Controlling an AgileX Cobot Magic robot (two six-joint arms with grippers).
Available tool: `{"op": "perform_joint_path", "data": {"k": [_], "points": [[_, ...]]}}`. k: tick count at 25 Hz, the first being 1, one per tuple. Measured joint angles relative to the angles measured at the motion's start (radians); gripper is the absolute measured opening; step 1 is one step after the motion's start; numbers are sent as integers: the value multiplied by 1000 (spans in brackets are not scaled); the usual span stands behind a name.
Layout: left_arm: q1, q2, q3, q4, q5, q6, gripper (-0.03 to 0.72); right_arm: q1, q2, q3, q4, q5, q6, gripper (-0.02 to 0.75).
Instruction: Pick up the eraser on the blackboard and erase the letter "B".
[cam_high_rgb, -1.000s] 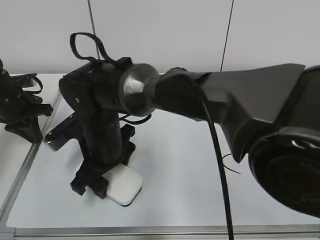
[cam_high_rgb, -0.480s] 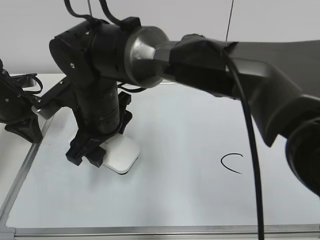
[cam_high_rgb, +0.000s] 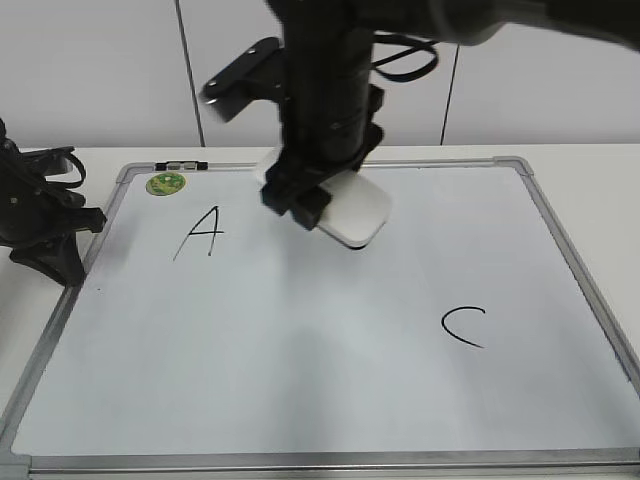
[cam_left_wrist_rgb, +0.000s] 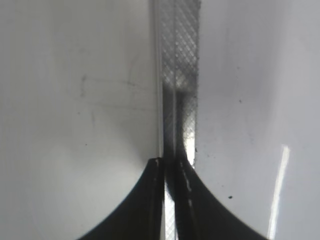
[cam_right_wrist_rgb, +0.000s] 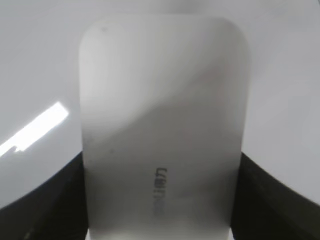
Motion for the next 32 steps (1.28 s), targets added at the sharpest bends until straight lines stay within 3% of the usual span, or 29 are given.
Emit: {"op": "perform_joint_path", "data": {"k": [11,19,25,32], "points": [[0,0,0,0,0,0,11,-359,-98,255,-6,0,76,543],[0,0,0,0,0,0,11,-582,-99,346,100,-4,125,543],[0,0,0,0,0,0,11,-680,-100,452,151,-67,125,543],[0,0,0,0,0,0,11,-686,-100,504,223,-226,130,543]]}}
